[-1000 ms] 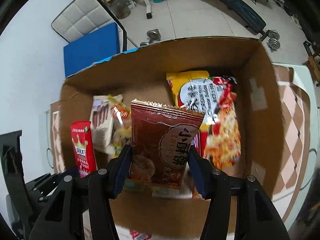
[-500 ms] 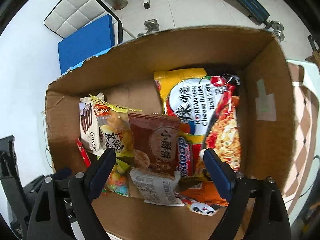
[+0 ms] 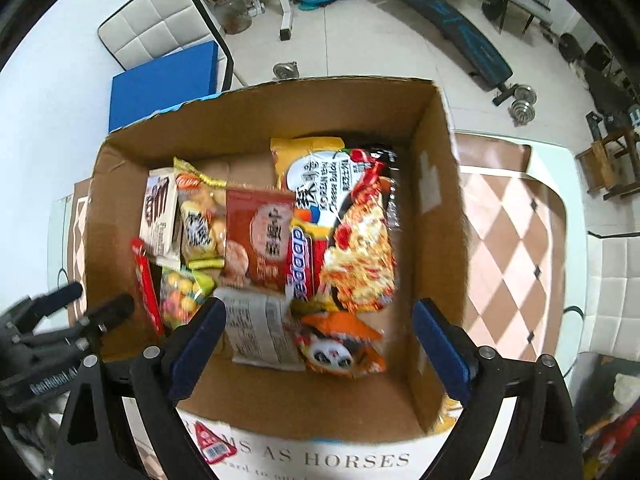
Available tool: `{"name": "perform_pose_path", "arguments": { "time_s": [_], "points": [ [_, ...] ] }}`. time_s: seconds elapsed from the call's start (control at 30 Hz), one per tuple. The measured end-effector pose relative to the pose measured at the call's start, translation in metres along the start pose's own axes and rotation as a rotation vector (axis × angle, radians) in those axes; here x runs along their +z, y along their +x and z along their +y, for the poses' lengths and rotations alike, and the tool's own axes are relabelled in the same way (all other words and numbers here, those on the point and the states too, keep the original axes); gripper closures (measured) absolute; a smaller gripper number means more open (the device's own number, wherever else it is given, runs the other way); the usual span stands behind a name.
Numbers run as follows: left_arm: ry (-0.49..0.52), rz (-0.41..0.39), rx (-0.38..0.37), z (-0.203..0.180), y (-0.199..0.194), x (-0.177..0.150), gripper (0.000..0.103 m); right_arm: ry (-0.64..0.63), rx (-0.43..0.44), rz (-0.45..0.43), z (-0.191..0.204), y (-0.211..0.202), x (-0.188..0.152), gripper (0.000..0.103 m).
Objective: Organize snacks
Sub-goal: 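Lift both tools away from the box toward the remaining snacks on the cloth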
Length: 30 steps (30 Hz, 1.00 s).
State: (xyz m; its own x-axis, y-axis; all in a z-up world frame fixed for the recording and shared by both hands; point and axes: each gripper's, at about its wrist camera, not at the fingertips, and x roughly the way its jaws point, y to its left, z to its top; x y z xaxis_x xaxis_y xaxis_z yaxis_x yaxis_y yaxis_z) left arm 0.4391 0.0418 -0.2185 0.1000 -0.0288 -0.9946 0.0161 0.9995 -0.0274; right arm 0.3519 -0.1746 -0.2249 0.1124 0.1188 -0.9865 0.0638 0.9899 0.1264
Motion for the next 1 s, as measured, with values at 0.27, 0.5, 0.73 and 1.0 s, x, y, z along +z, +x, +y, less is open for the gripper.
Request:
{"name": "perform_pose_path", "arguments": {
  "time_s": [0.27,0.5,0.73,1.0],
  "points": [
    [0.013,-0.158,0.006,-0.007,-0.047,-0.045,0.012,-0.011,-0.029,-0.101,-0.001,-0.045,-0.05,0.006],
    [0.042,-0.26,0.036,-0.016,-0.075,-0.092,0.012,-0.021,-0.047,-0.174,0.002,-0.077,-0.093,0.006],
    [0.031,-0.307,0.046,-0.017,-0.091,-0.123,0.012,-0.036,-0.056,-0.218,0.005,-0.096,-0.129,0.006],
    [-0.006,-0.327,0.048,-0.011,-0.097,-0.147,0.012,0.006,0.031,-0.193,-0.002,-0.097,-0.154,0.006]
  ]
}}
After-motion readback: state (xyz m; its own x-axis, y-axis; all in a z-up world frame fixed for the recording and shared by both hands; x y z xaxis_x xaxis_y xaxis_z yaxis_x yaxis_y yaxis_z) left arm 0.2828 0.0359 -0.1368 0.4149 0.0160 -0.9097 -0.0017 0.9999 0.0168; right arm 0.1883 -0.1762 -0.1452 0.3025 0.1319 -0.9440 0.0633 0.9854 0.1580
